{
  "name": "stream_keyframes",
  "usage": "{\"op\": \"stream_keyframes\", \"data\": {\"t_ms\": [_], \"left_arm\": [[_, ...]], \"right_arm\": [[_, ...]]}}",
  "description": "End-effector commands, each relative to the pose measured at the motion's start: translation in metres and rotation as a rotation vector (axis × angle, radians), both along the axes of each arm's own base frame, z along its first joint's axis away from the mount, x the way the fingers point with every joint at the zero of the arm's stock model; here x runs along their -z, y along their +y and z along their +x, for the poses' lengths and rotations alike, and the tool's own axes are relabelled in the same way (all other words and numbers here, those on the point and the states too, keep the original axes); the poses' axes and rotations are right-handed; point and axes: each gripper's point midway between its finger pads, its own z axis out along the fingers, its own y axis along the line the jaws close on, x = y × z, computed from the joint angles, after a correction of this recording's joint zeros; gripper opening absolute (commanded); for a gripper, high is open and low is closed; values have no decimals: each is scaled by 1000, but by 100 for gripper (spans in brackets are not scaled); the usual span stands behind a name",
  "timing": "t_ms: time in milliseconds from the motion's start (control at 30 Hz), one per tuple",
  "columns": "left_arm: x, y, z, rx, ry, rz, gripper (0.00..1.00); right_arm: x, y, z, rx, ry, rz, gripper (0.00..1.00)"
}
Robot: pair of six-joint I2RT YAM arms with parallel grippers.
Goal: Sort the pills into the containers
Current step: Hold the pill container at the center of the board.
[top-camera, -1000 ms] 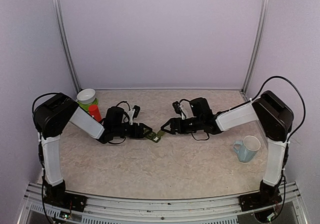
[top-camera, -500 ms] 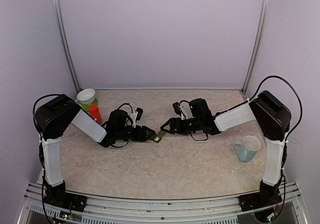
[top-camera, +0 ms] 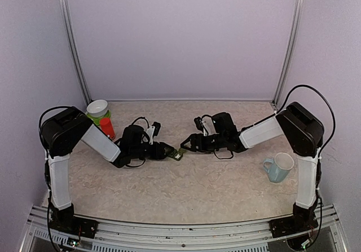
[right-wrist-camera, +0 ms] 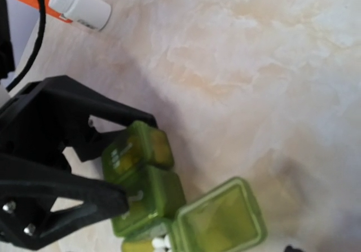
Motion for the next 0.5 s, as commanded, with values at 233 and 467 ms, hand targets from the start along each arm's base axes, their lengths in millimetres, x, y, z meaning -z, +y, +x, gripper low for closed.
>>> {"op": "stream_keyframes", "data": {"t_ms": [233, 467], "left_arm": [[63, 18, -24, -49, 161, 153, 51], [71, 22, -25, -64, 169, 171, 44]], "right_arm": [[0, 4, 14, 7, 6, 39, 77], [0, 4, 16, 6, 9, 54, 77]]}}
